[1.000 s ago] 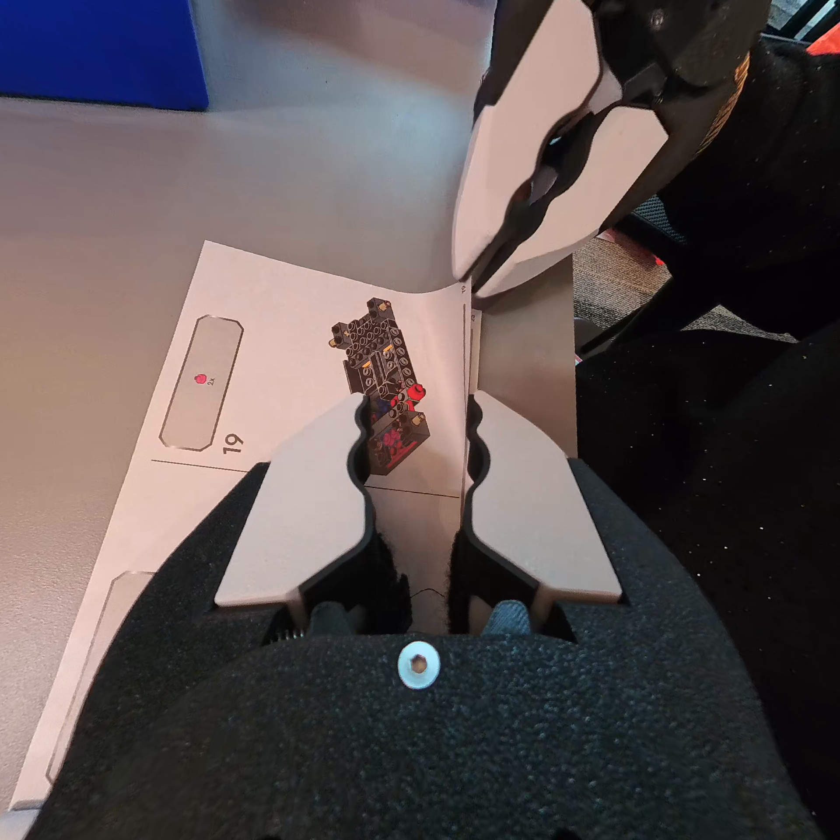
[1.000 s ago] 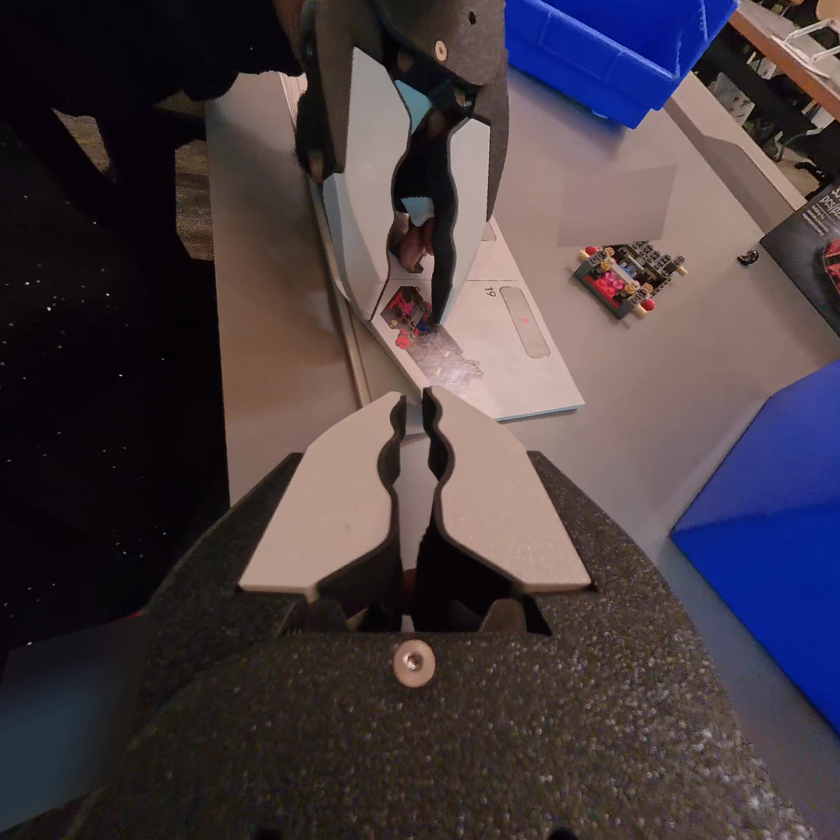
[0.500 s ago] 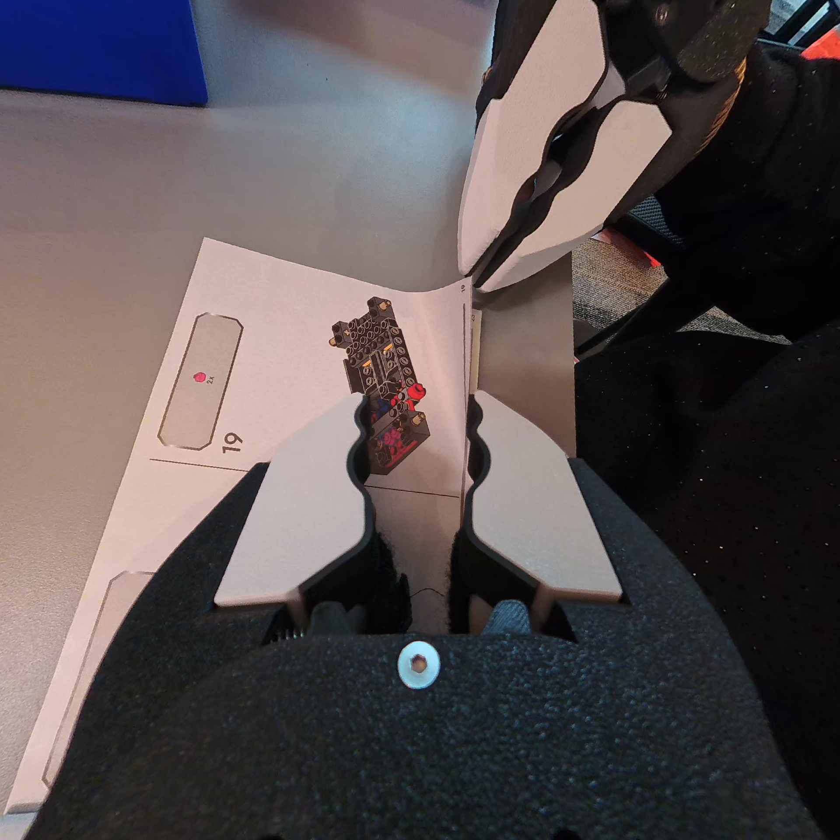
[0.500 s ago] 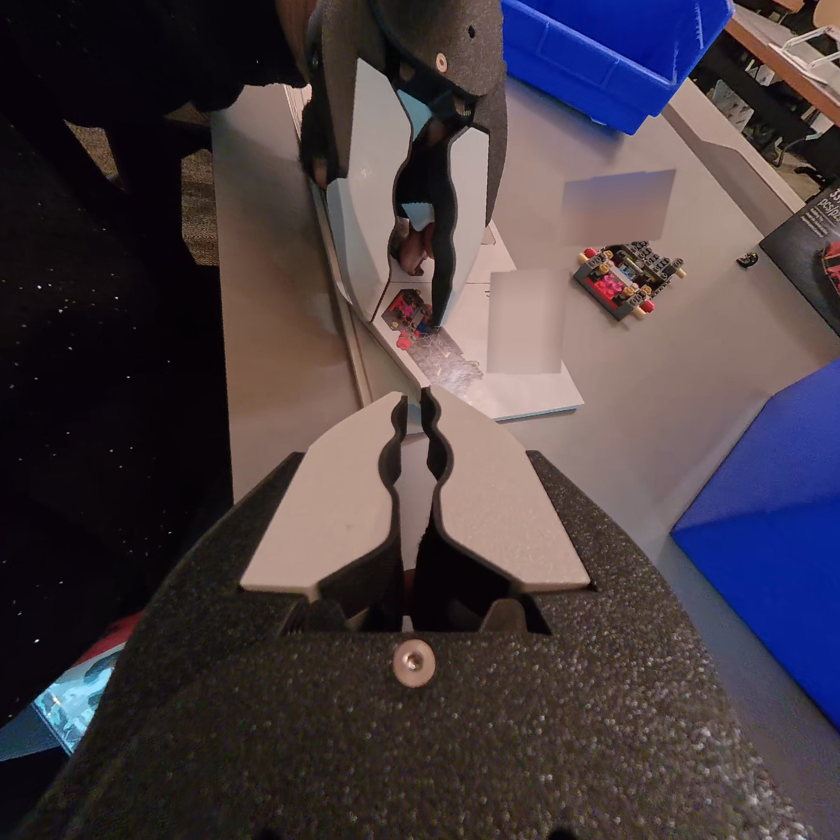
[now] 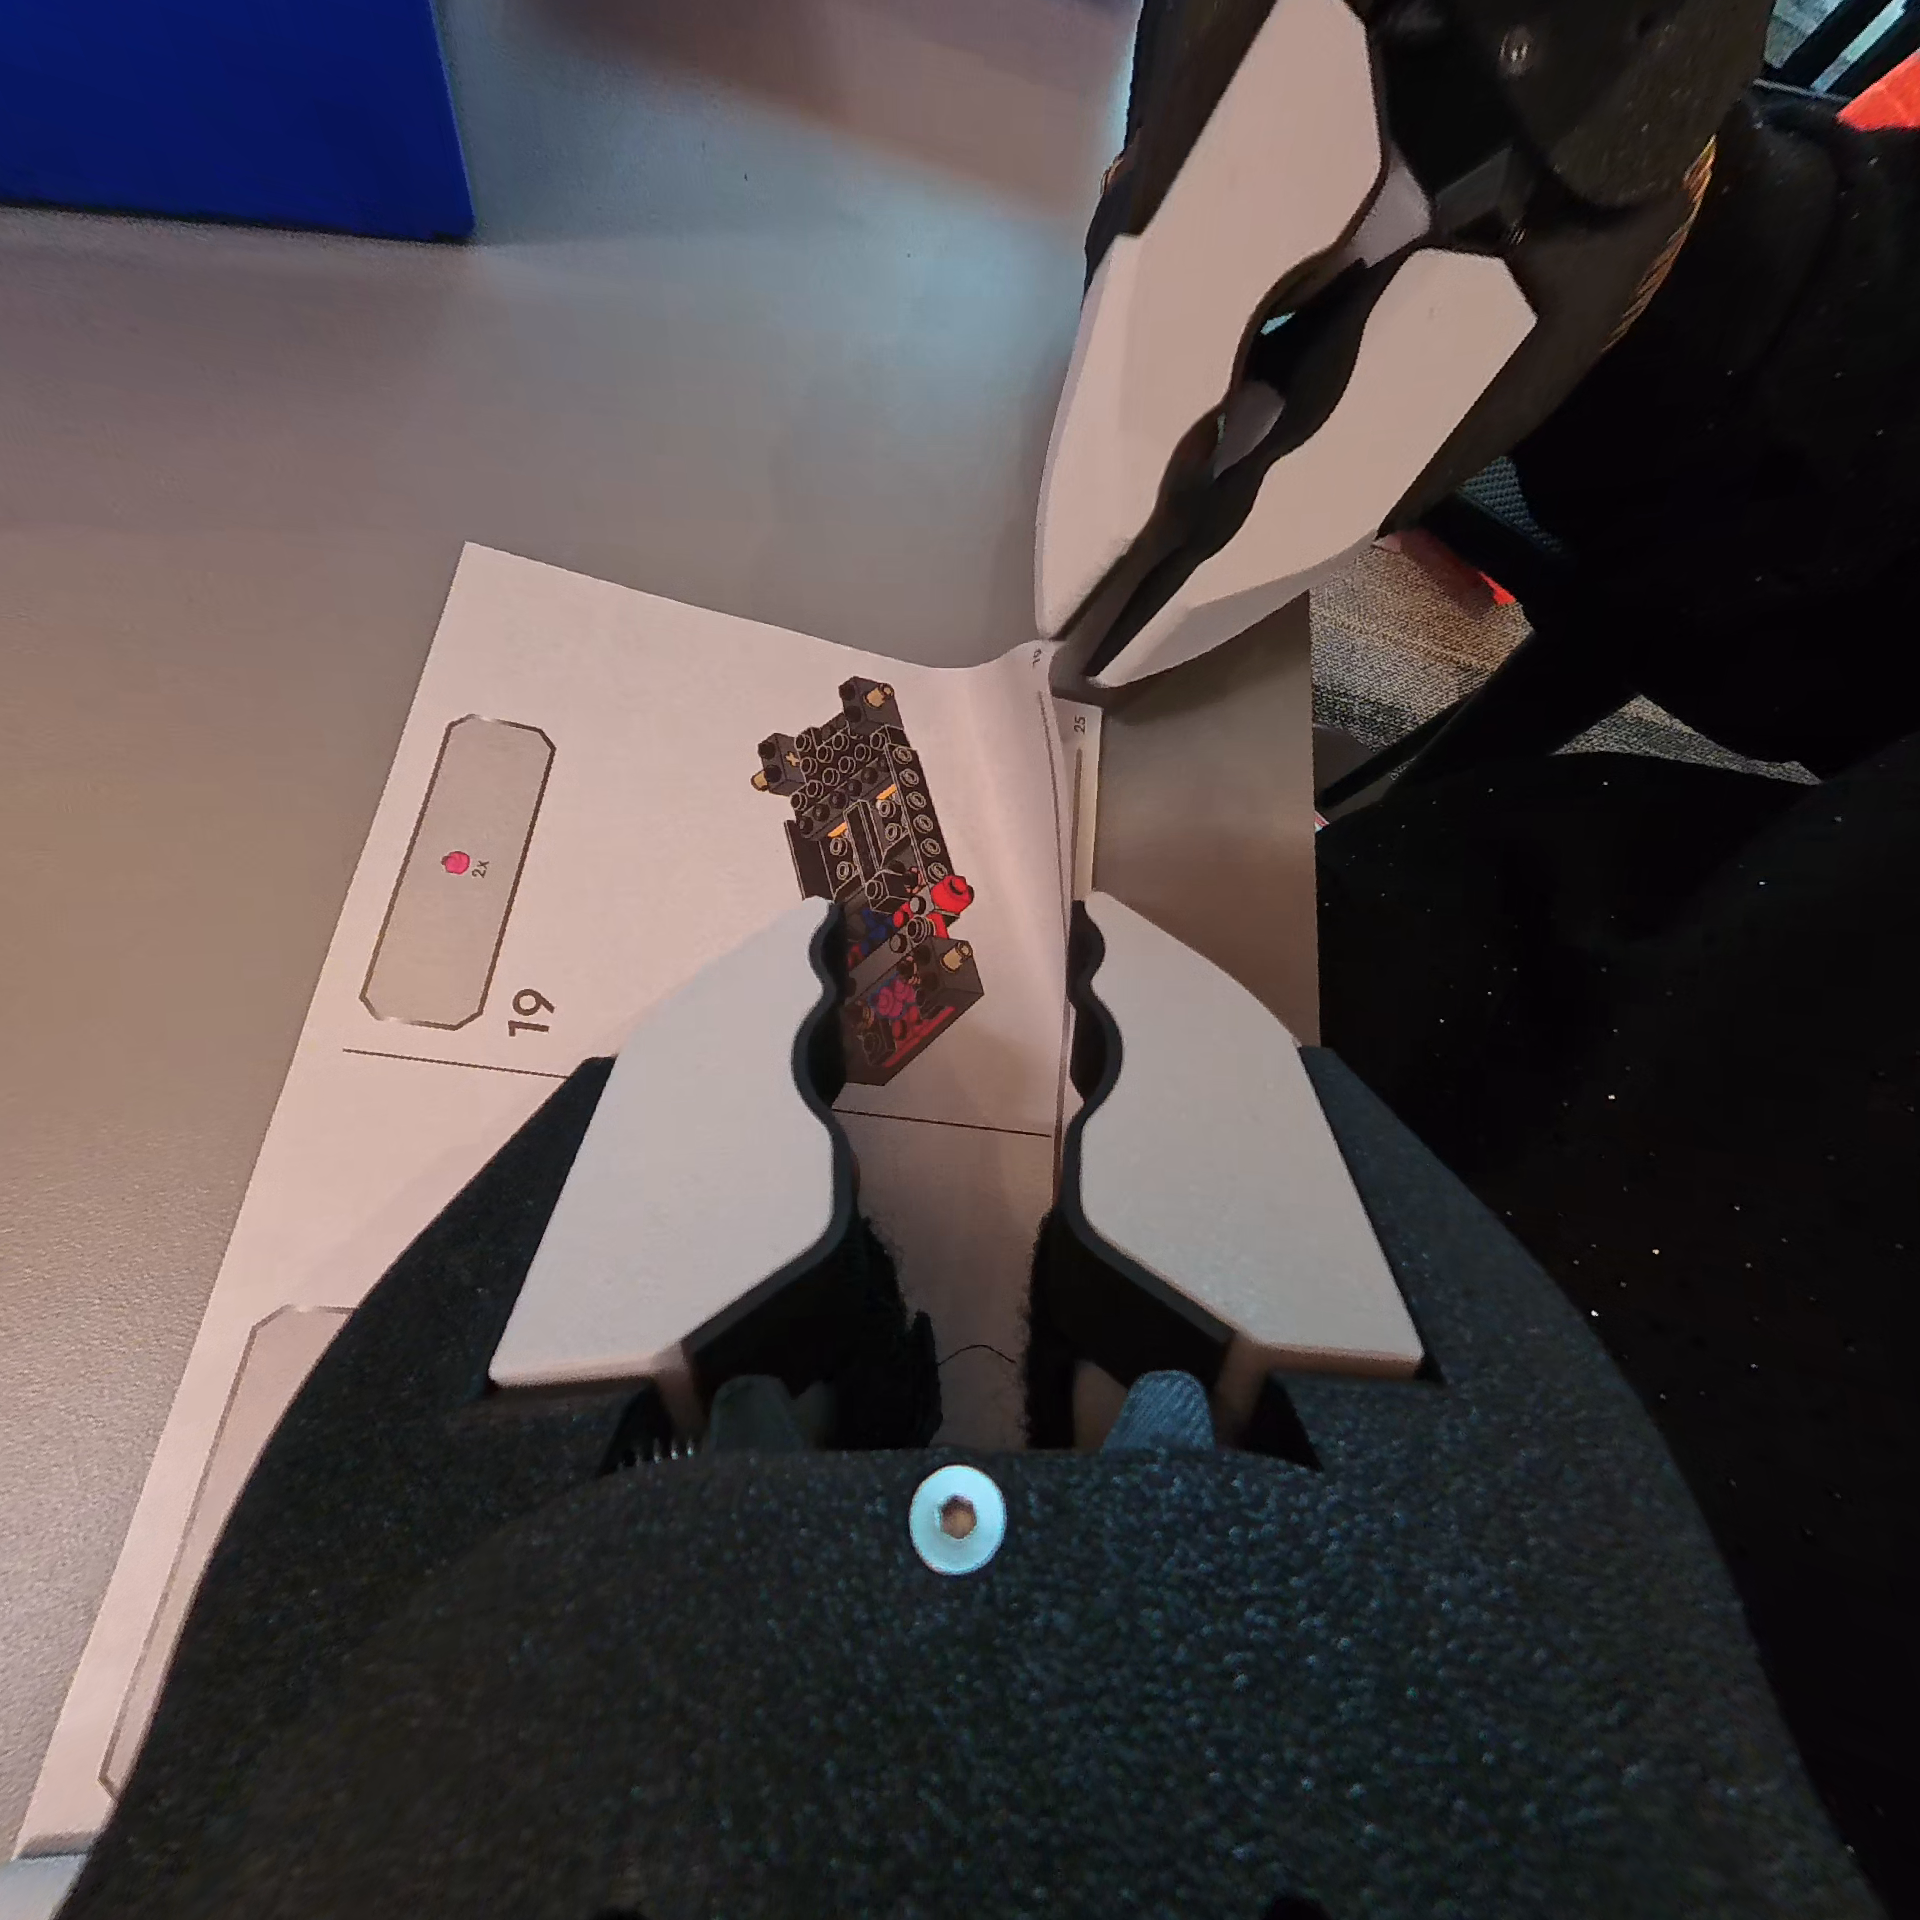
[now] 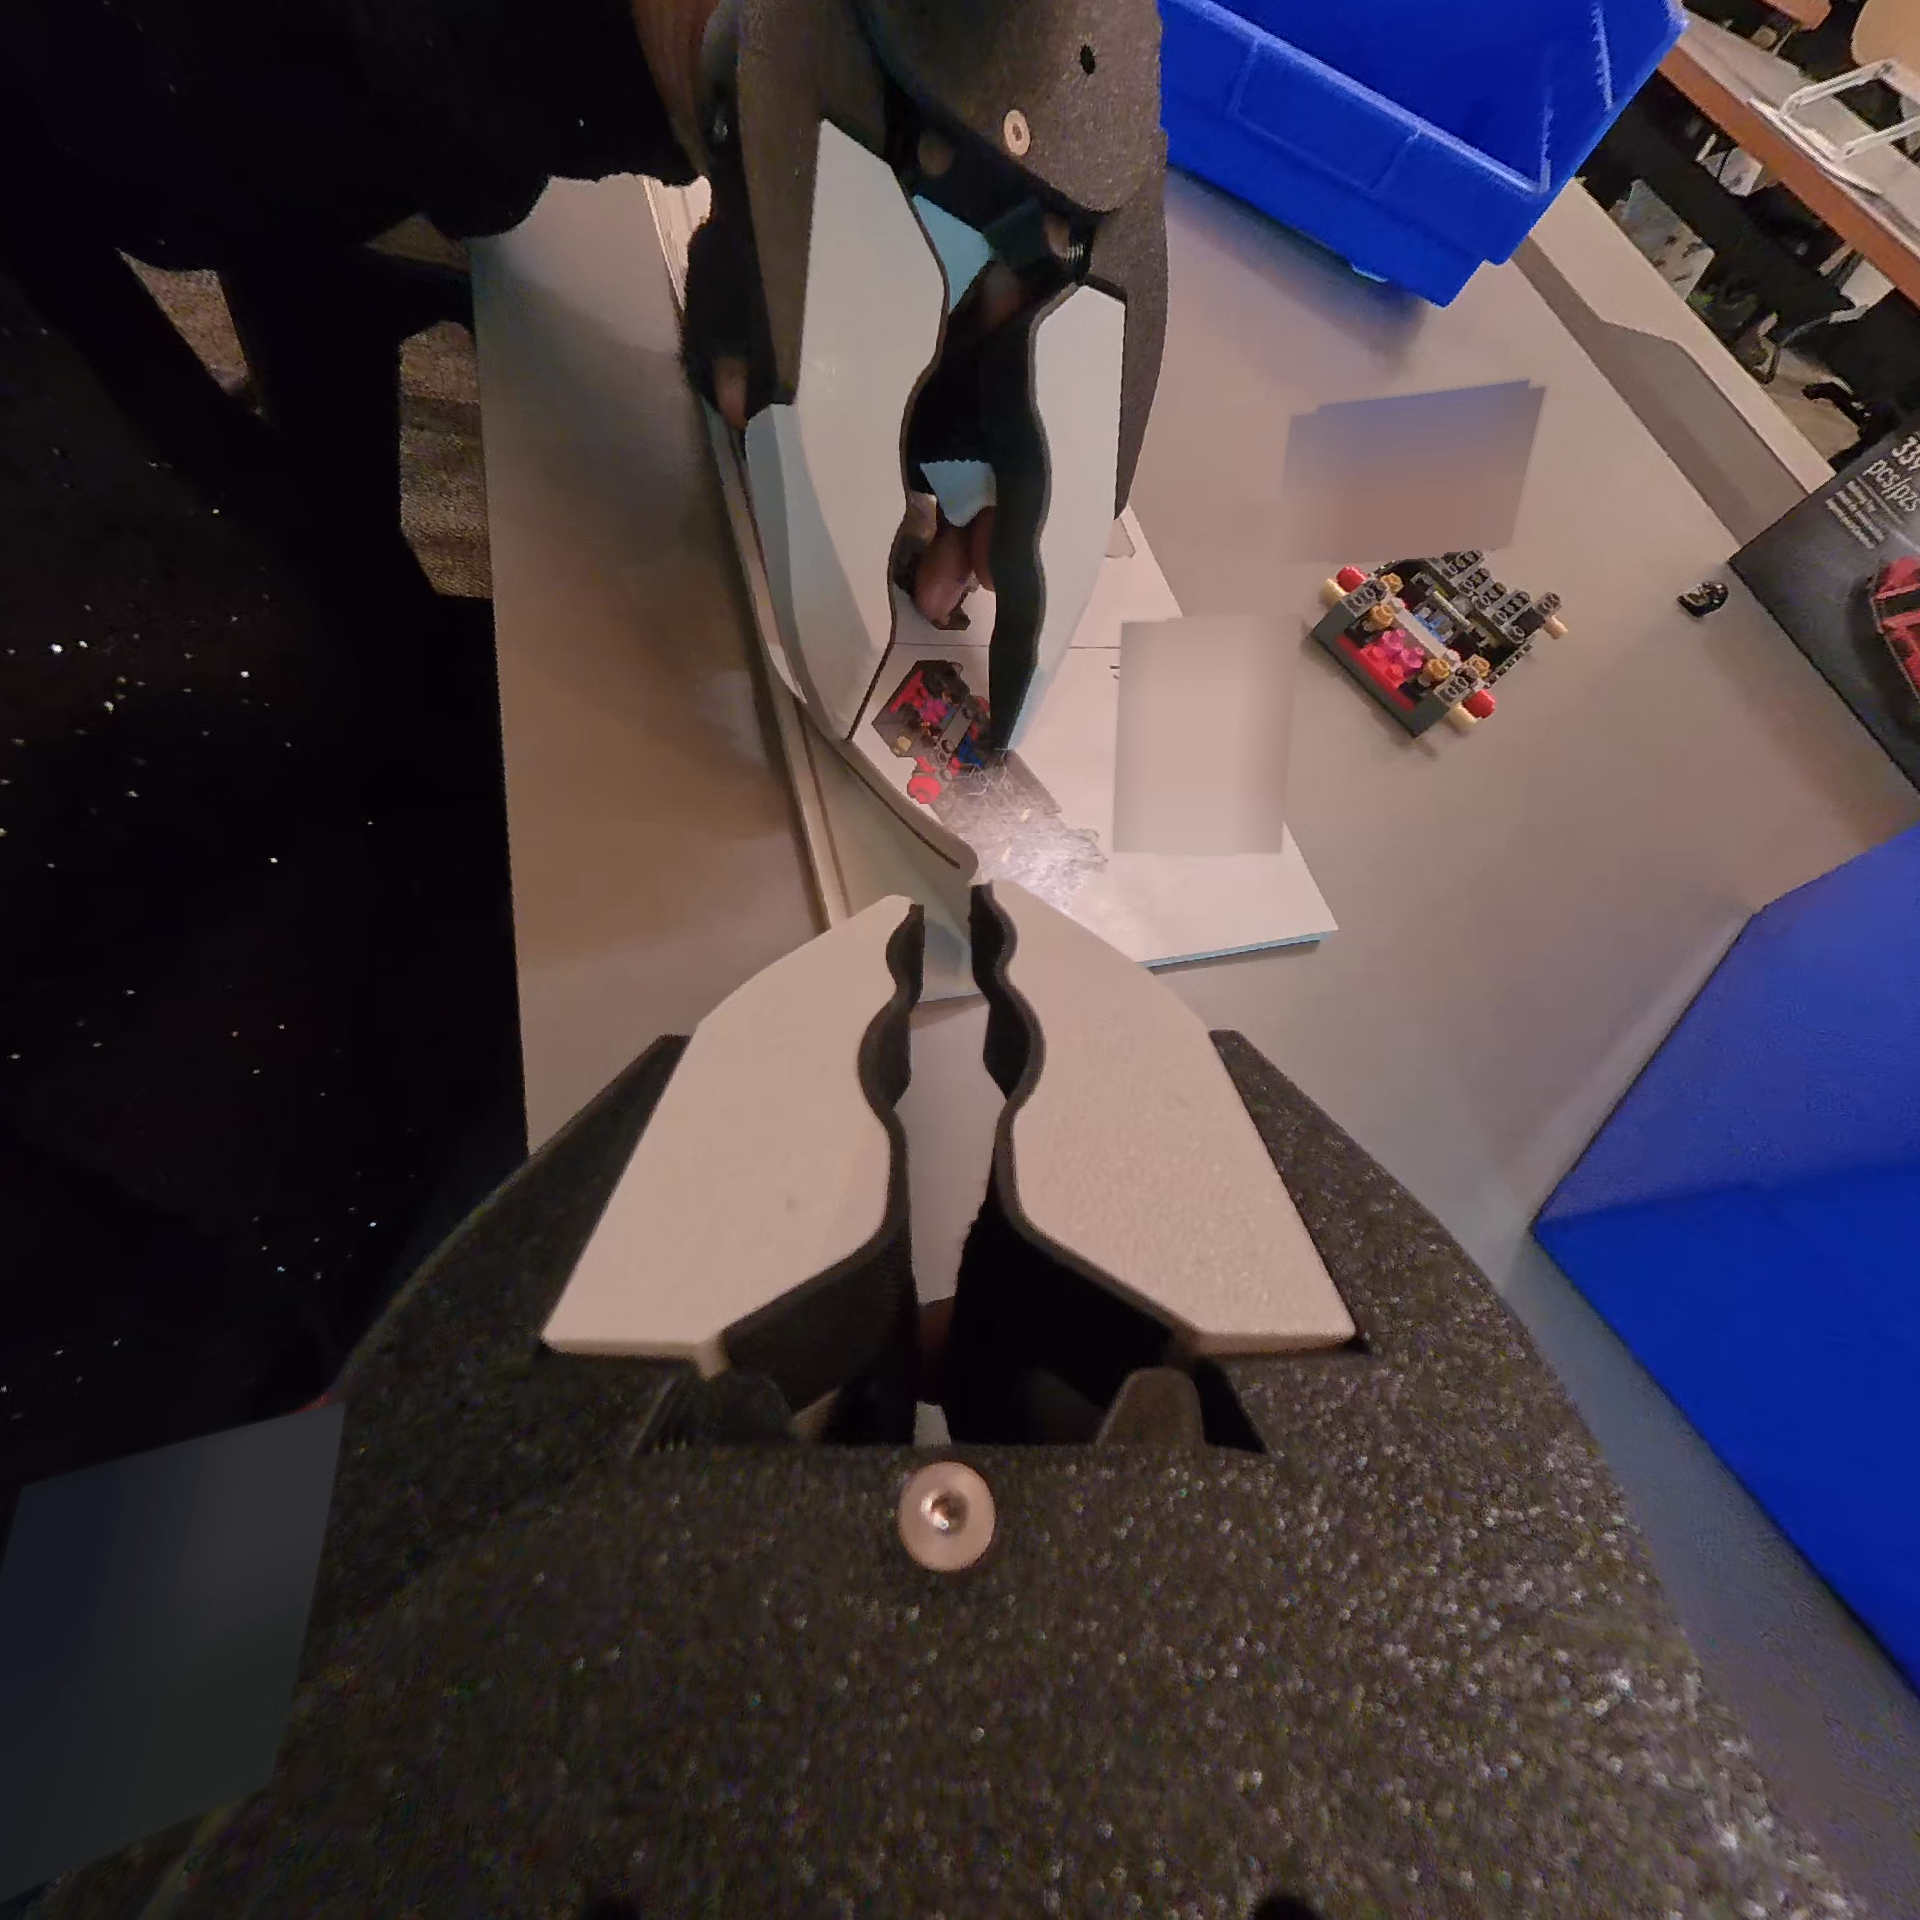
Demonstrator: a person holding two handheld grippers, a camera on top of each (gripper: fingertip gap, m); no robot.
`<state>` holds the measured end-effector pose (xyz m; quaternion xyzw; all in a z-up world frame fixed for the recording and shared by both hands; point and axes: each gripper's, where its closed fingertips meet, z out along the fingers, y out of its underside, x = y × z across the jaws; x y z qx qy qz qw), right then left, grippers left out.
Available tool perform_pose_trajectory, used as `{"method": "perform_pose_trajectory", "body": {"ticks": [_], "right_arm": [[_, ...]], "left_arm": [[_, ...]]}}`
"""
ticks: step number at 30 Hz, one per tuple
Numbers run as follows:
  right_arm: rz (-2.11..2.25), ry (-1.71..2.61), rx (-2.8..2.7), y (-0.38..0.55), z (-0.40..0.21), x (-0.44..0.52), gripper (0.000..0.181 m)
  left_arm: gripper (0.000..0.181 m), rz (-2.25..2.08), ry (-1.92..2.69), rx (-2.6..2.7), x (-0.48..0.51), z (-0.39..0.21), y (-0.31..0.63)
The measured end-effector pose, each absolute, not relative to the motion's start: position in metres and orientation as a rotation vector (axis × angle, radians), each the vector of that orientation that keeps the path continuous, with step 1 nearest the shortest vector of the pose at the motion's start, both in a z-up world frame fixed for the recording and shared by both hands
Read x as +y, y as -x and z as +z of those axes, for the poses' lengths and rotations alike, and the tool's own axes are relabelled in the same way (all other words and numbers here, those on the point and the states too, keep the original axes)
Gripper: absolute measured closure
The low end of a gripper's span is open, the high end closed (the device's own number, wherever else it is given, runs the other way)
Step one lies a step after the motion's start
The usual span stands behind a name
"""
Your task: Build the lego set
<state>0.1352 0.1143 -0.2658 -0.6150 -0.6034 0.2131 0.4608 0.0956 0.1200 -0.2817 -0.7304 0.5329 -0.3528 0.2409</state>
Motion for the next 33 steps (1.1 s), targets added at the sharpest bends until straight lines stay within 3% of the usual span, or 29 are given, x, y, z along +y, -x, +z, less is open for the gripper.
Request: {"method": "perform_pose_trajectory", "body": {"ticks": [33], "right_arm": [[0.552, 1.500, -1.485, -0.1379, -0.2634, 0.1118, 0.173]], "left_arm": [[0.140, -0.979, 2.002, 1.454, 0.1190, -0.2807, -0.0959]]}}
